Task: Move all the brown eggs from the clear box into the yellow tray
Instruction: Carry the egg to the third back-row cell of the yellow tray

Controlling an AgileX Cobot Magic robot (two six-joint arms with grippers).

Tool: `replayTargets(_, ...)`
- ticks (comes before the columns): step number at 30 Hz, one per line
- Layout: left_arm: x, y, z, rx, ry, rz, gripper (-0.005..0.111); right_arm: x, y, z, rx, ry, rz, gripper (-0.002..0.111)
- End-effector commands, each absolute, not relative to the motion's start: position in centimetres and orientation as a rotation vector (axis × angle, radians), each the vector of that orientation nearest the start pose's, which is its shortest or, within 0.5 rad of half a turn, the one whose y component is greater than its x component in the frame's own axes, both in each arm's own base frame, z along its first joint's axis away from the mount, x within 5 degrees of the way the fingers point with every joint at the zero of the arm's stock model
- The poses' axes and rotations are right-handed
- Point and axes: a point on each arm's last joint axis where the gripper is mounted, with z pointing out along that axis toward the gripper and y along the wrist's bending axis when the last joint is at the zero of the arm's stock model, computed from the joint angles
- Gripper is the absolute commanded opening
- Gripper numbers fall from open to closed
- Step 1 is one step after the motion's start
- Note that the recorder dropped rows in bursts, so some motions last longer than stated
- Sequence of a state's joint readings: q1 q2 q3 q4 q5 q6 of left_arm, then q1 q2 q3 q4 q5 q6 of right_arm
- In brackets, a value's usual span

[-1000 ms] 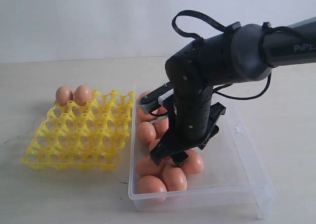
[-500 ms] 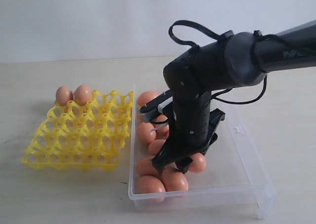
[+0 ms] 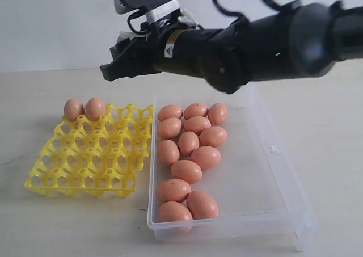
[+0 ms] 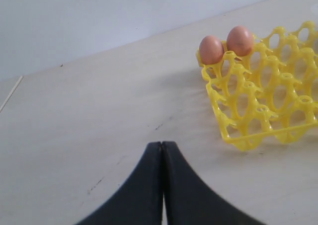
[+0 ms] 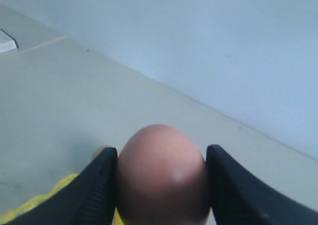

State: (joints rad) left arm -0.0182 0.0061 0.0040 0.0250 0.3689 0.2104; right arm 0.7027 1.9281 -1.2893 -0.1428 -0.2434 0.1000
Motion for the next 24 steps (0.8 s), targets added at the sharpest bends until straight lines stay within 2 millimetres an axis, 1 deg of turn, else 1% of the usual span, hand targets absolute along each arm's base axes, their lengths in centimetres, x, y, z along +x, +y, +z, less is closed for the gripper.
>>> replayTargets(1, 5.3, 0.0, 18.1, 0.224, 1.834, 0.152, 0.000, 36.2, 31.7, 19.1, -0.680, 1.739, 0.590, 0.000)
replayTargets(4, 5.3, 0.0, 18.1, 0.224, 1.834, 0.152, 0.000, 37.5, 33.1, 16.6, -0.689, 1.763, 0.619, 0.000)
replayTargets(7, 5.3, 0.0, 18.1, 0.224, 1.834, 0.152, 0.000, 38.6, 34.1, 14.8, -0.633, 1.798, 0.665, 0.000)
replayTargets(9, 5.3, 0.0, 18.1, 0.224, 1.834, 0.152, 0.000, 39.1, 34.5, 13.8, -0.625, 1.808, 0.674, 0.000)
replayTargets(15, 5.3, 0.0, 18.1, 0.224, 1.834, 0.152, 0.000, 40.3, 35.3, 11.4, -0.664, 1.861, 0.622, 0.000)
replayTargets(18, 5.3, 0.0, 18.1, 0.224, 1.834, 0.152, 0.000, 40.6, 35.5, 10.8, -0.671, 1.880, 0.605, 0.000)
replayTargets(20, 5.3, 0.0, 18.1, 0.224, 1.834, 0.152, 0.000, 40.6, 35.6, 10.9, -0.698, 1.863, 0.594, 0.002)
replayTargets(22, 5.3, 0.0, 18.1, 0.224, 1.834, 0.152, 0.000, 40.7, 35.4, 10.8, -0.706, 1.862, 0.581, 0.009)
replayTargets(23, 5.3, 0.0, 18.1, 0.224, 1.834, 0.152, 0.000, 41.0, 35.1, 10.7, -0.698, 1.872, 0.573, 0.015)
replayTargets(24, 5.3, 0.0, 18.1, 0.224, 1.834, 0.152, 0.000, 41.0, 35.0, 10.7, -0.697, 1.876, 0.570, 0.018)
